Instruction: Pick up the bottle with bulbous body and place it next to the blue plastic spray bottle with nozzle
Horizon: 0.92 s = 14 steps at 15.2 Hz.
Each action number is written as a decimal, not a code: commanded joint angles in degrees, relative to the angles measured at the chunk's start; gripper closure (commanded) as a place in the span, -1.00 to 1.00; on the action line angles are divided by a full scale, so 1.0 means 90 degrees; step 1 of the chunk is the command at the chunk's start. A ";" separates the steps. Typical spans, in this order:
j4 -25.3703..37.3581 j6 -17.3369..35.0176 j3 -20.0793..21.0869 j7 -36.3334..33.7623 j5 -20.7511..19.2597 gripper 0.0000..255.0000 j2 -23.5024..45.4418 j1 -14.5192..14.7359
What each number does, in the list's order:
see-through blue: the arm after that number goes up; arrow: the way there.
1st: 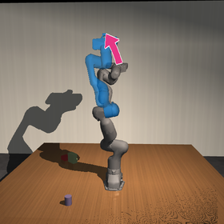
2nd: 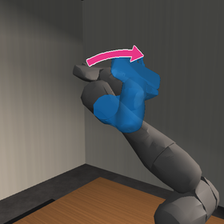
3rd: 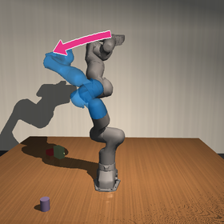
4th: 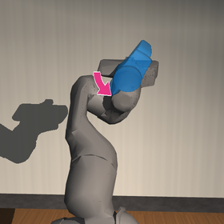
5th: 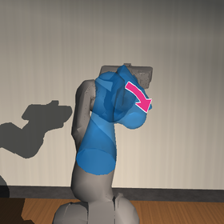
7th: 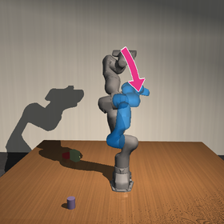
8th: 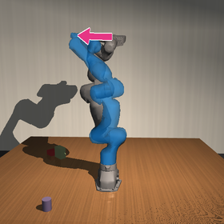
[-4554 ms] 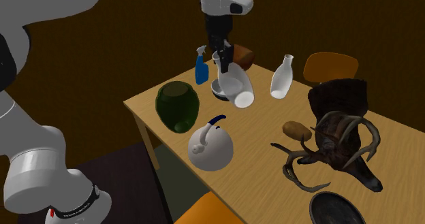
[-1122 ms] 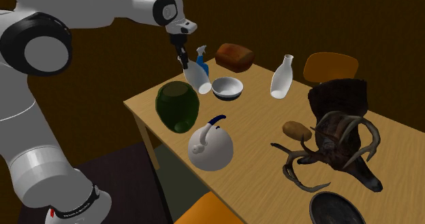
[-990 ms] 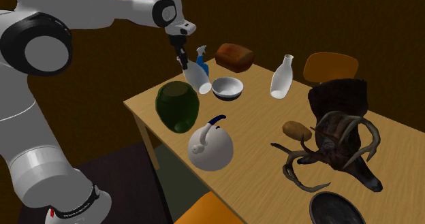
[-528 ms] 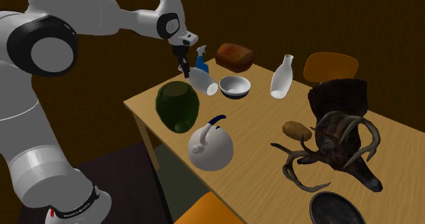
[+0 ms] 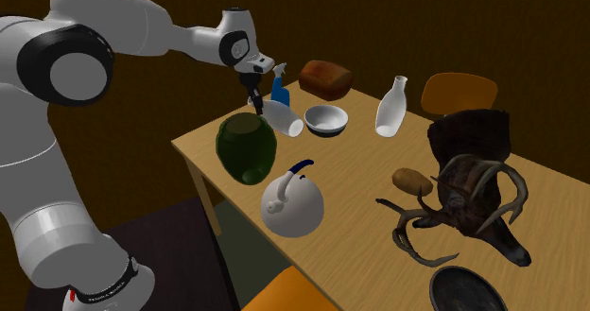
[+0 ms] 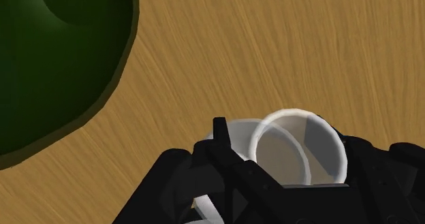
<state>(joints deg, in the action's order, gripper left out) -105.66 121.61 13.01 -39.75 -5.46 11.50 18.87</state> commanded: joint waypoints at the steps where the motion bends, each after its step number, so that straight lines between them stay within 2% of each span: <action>1: -0.0144 0.0186 -0.0045 0.0004 -0.0037 1.00 0.0141 -0.0036; 11: -0.0531 0.0934 -0.0069 -0.0116 -0.0189 1.00 0.0517 -0.0026; 14: -0.0550 0.0980 -0.0075 -0.0124 -0.0199 1.00 0.0545 -0.0022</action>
<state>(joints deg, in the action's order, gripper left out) -109.39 128.57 12.81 -40.31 -6.93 11.77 18.80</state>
